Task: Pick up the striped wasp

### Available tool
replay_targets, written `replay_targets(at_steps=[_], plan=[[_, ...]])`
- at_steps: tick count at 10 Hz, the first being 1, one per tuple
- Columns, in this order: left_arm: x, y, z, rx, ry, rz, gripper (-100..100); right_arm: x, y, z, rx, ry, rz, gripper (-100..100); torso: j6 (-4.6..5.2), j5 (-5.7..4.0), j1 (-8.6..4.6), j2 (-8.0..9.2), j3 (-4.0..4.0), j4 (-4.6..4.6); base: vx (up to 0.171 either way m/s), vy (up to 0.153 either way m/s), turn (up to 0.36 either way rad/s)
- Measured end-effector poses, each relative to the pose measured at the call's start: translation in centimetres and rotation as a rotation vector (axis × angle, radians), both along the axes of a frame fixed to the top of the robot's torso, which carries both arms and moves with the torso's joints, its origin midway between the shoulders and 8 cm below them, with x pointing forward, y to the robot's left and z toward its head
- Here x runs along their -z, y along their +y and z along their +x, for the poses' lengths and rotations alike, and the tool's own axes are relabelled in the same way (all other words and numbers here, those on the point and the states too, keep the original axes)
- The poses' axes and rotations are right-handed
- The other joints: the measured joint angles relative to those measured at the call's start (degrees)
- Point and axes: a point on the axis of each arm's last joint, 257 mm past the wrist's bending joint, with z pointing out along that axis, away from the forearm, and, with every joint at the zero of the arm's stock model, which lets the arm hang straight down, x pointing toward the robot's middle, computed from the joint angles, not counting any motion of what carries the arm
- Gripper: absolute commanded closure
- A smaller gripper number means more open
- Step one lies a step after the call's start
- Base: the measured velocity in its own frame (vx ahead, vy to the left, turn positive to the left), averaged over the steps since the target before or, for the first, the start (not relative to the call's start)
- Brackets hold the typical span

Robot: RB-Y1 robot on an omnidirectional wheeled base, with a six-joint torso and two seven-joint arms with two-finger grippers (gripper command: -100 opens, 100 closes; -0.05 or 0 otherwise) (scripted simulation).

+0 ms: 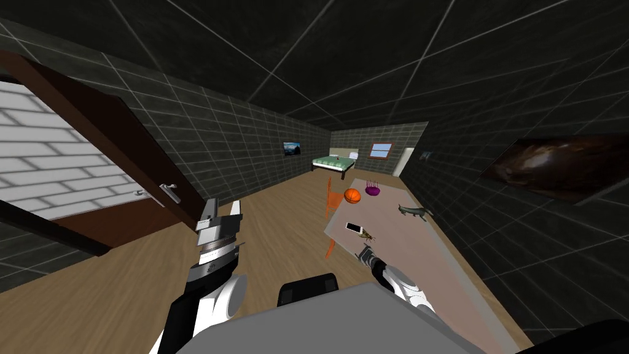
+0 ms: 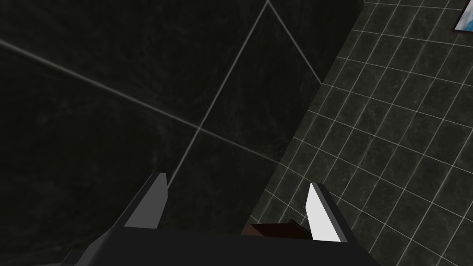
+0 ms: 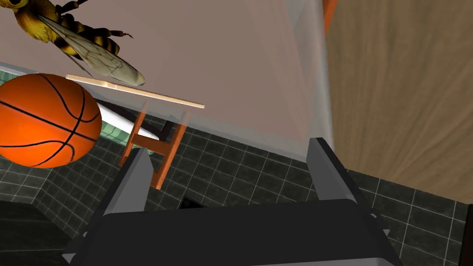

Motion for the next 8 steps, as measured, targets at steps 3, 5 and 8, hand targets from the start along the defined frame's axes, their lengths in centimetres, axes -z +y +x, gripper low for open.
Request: replay_targets(at_steps=[3, 5, 8], plan=[[0.0, 0.0, 0.0, 0.000, 0.000, 0.000, 0, 1.3, -2.9, -1.9, -0.021, 0.071, -0.110, -100, 0.01, -0.01, -0.05, -0.05, -0.03, -0.01, 0.053, -0.031, 0.126], [0.0, 0.0, 0.0, 0.000, 0.000, 0.000, 0, 2.3, -5.6, -3.5, -0.033, 0.131, -0.194, -100, -0.01, -0.02, -0.06, -0.12, -0.07, -0.03, 0.059, -0.036, 0.167], [0.0, 0.0, 0.0, 0.000, 0.000, 0.000, 0, 2.0, -7.6, -4.9, -0.064, 0.175, -0.268, -100, 0.00, 0.00, -0.06, 0.00, 0.00, 0.00, 0.034, -0.033, 0.099]])
